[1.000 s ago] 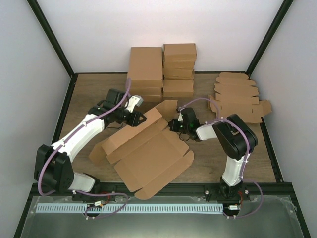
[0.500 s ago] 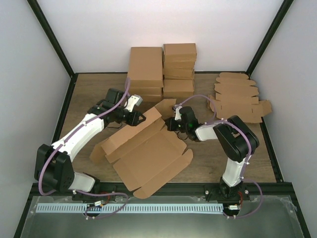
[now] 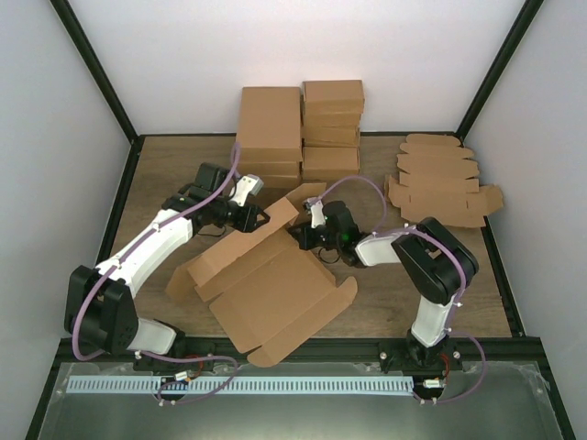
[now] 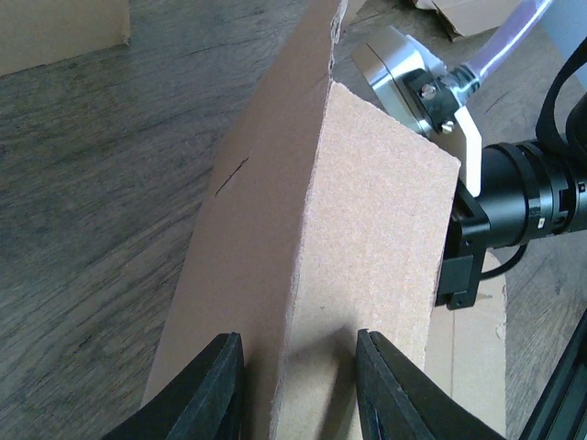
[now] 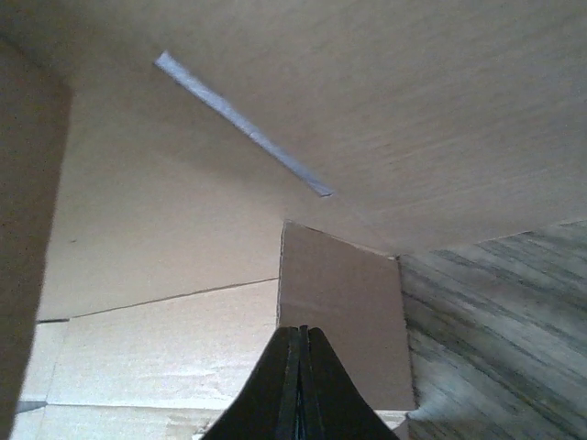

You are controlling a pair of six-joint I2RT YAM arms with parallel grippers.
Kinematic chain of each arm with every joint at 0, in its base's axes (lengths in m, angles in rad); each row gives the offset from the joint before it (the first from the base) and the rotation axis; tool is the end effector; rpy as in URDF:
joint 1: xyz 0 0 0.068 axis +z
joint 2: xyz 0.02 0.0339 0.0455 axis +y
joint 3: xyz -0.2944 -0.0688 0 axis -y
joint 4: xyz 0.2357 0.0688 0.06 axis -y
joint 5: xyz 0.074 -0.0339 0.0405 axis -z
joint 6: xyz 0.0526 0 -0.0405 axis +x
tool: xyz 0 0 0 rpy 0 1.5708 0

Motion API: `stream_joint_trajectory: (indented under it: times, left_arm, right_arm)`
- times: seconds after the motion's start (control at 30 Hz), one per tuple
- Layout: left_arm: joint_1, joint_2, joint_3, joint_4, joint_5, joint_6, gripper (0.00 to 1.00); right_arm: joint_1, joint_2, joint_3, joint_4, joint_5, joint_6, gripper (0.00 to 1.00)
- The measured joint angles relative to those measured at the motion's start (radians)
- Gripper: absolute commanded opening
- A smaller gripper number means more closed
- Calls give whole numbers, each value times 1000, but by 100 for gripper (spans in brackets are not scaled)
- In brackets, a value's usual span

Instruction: Fold the paper box

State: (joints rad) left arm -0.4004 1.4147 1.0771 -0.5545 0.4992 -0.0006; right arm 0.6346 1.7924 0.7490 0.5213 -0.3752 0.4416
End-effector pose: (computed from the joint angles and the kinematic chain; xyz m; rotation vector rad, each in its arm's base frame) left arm 0.2590 -0.1370 0.2893 0.7063 2.3698 -0.7884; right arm 0.2799 0.2300 0.1659 -0.4553 2.1803 1.0171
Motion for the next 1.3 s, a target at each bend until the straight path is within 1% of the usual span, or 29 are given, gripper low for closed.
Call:
stream_joint_trajectory:
  times: [0.5, 0.73, 0.93, 1.03, 1.17, 1.3]
  left_arm:
    - [6, 3, 0, 0, 8, -1, 36]
    - [8, 4, 1, 1, 8, -1, 36]
    - [8, 5, 2, 1, 8, -1, 36]
    - [8, 5, 2, 1, 7, -1, 36]
    - [8, 5, 2, 1, 8, -1, 36]
    - [8, 5, 2, 1, 8, -1, 36]
  right_arm:
    - [25, 7, -8, 21, 9, 16, 1]
    - [29, 7, 59, -110, 78, 3, 1]
    - [29, 7, 178, -322, 118, -4, 1]
    - [29, 5, 220, -387, 120, -3, 1]
    - [17, -8, 221, -438, 112, 5, 1]
    - [-15, -46, 186, -444, 85, 32, 1]
